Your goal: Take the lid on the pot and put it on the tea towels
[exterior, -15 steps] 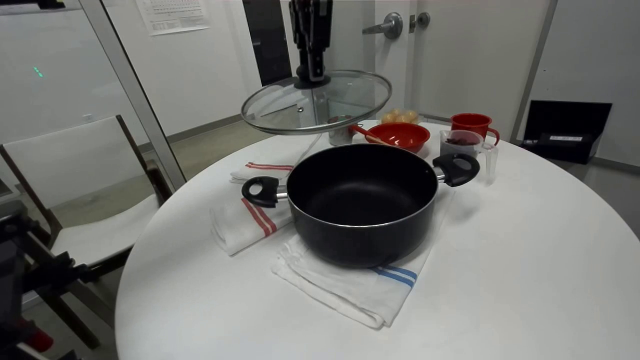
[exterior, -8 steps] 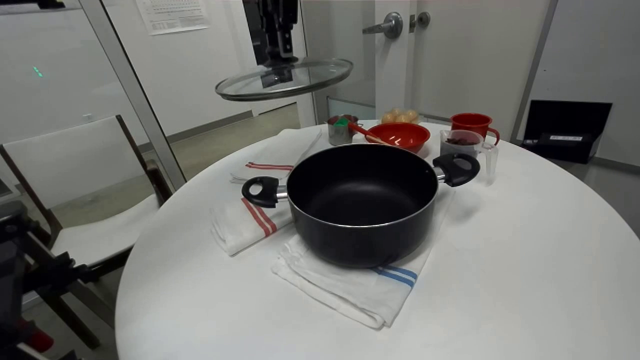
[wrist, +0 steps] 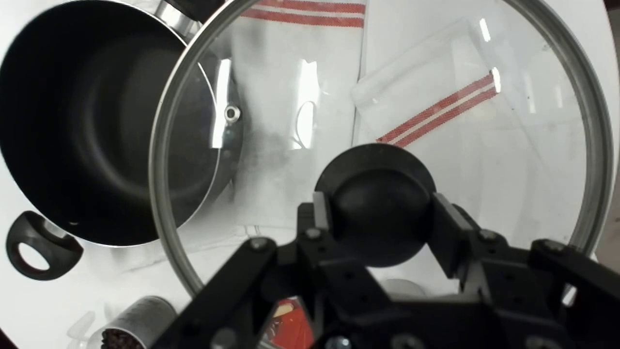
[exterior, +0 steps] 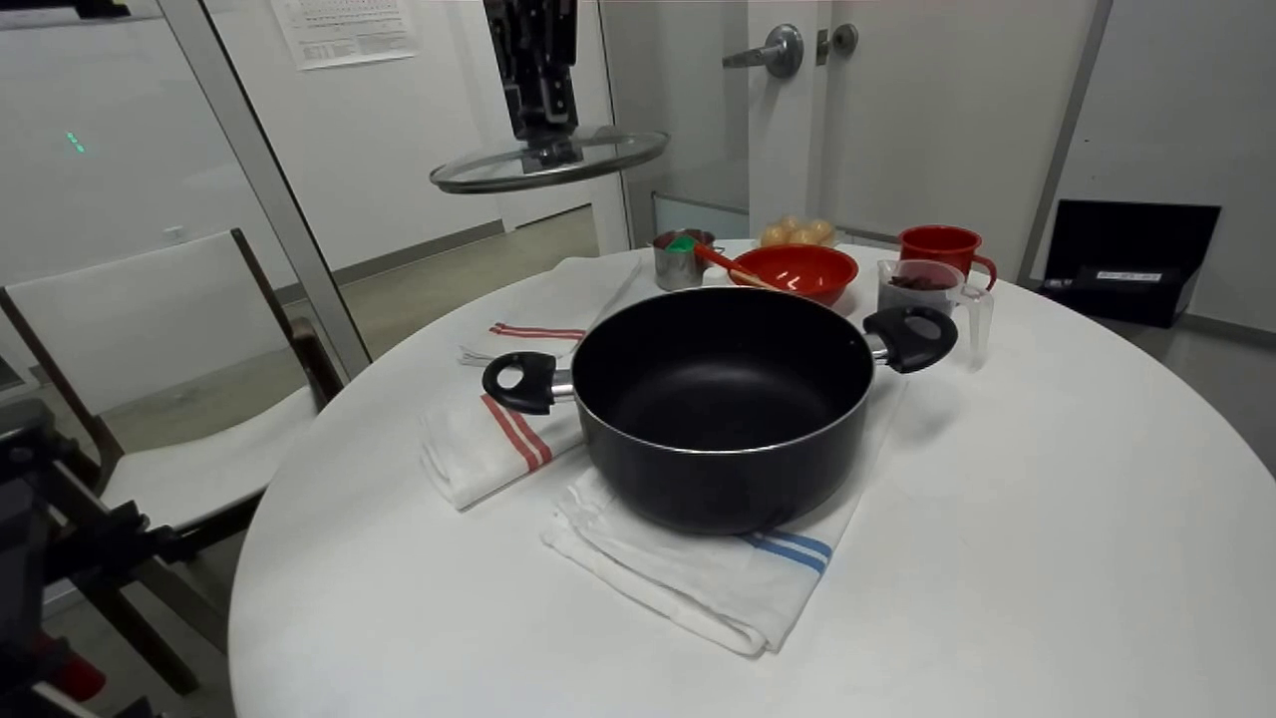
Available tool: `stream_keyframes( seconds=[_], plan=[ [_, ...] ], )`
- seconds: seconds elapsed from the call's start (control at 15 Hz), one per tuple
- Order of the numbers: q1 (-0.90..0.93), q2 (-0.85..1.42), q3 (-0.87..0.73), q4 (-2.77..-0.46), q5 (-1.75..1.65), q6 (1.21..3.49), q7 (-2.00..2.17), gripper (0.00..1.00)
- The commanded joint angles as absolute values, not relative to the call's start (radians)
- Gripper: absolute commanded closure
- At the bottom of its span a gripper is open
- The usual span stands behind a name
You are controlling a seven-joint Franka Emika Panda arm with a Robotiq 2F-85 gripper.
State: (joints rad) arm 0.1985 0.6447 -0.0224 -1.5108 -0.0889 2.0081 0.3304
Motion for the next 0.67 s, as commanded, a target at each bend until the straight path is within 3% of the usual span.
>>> stream_keyframes(
  seconds=[0.0, 0.6],
  plan=[
    [0.203, 0.794, -0.016, -1.295, -0.092, 1.92, 0.329, 0.75],
    [0.172, 1.072, -0.01, -1.067, -0.058, 1.89, 0.295, 0.75]
  ],
)
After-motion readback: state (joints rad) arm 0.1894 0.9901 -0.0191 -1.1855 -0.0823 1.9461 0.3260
